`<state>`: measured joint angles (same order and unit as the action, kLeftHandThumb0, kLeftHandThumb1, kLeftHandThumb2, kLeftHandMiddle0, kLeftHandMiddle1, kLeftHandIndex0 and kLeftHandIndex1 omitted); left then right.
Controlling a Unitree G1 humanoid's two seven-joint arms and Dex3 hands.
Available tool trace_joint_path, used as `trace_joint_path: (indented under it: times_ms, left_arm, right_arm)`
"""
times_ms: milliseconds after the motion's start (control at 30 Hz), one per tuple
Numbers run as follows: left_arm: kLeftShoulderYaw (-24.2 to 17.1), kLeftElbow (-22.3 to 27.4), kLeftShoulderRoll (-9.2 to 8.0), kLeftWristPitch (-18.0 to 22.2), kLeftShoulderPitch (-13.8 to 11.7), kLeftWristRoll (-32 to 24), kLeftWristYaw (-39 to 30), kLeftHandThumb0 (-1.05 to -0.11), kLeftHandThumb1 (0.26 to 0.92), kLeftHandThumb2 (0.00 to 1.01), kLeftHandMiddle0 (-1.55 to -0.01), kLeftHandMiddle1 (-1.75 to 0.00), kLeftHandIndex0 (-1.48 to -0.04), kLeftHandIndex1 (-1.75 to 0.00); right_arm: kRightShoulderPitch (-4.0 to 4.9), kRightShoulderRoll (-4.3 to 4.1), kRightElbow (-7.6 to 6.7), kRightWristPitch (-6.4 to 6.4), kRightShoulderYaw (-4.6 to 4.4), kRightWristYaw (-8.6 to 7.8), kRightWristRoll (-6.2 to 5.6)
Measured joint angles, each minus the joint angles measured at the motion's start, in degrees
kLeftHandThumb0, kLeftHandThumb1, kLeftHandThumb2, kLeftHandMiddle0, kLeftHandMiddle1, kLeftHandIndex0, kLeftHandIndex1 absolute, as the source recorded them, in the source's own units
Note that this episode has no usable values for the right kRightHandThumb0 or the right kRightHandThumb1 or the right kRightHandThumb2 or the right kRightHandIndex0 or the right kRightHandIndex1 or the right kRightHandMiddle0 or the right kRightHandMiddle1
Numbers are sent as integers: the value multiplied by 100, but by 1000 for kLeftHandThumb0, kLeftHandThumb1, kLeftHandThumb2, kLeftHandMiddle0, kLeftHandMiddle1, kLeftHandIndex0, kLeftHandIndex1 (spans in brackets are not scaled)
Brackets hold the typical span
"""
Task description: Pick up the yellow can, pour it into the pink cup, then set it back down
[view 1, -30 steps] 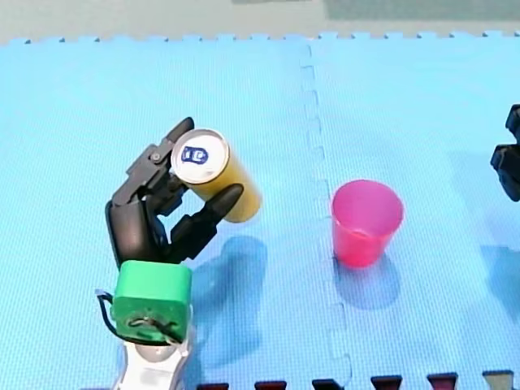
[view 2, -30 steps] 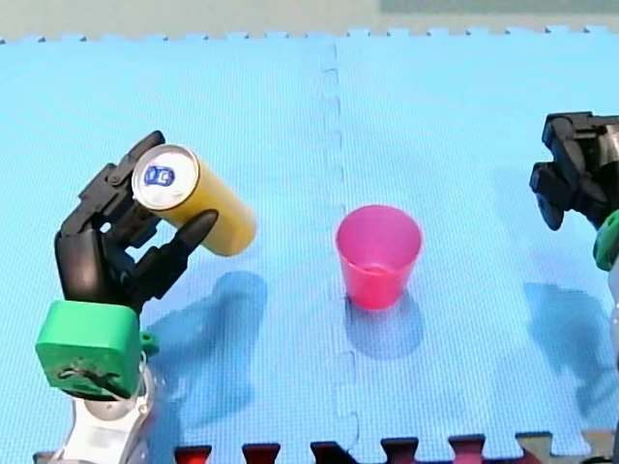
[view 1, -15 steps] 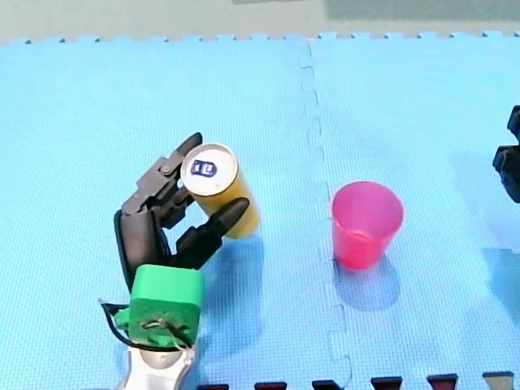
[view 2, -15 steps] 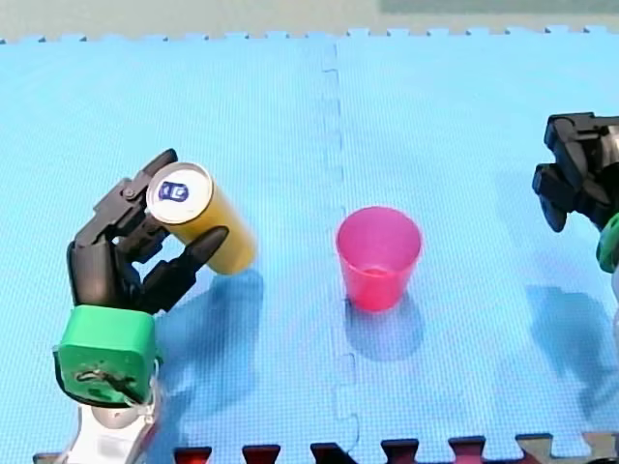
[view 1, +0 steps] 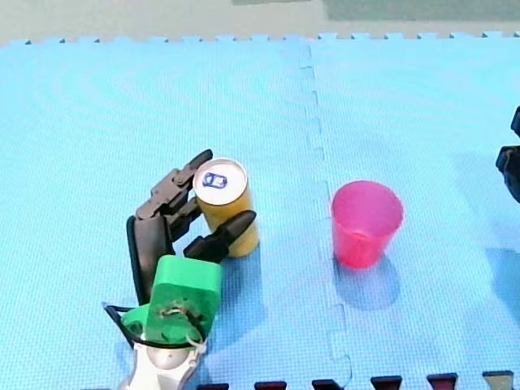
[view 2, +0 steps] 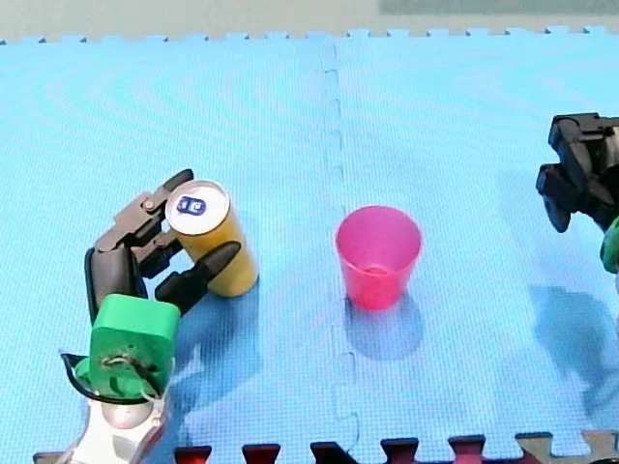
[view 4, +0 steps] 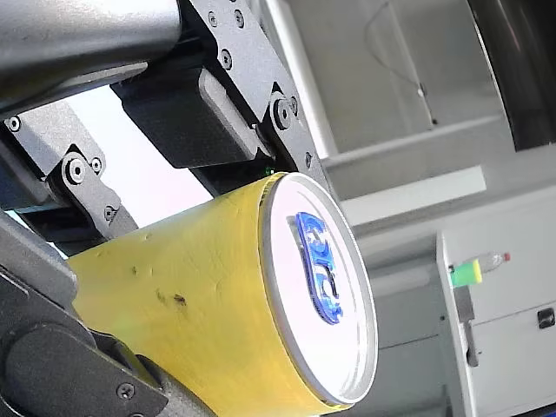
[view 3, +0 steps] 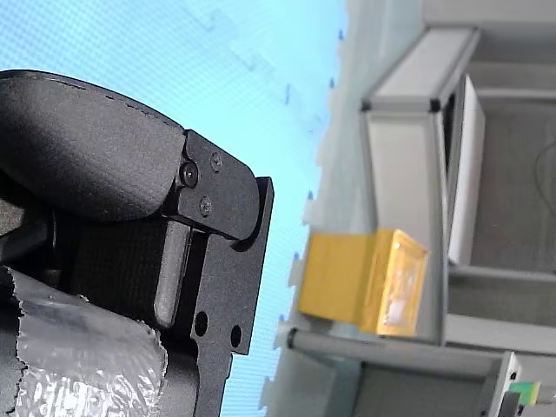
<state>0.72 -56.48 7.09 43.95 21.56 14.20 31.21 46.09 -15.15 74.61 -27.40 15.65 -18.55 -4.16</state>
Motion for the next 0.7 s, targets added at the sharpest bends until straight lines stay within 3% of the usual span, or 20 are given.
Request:
trace_joint_path:
  times_ms: [700]
  left_arm:
    - [113, 57, -87, -274, 22, -90, -177, -346, 829, 1, -1298, 0, -1176, 0]
  right_arm:
    - [-6, -19, -26, 5, -18, -4, 1]
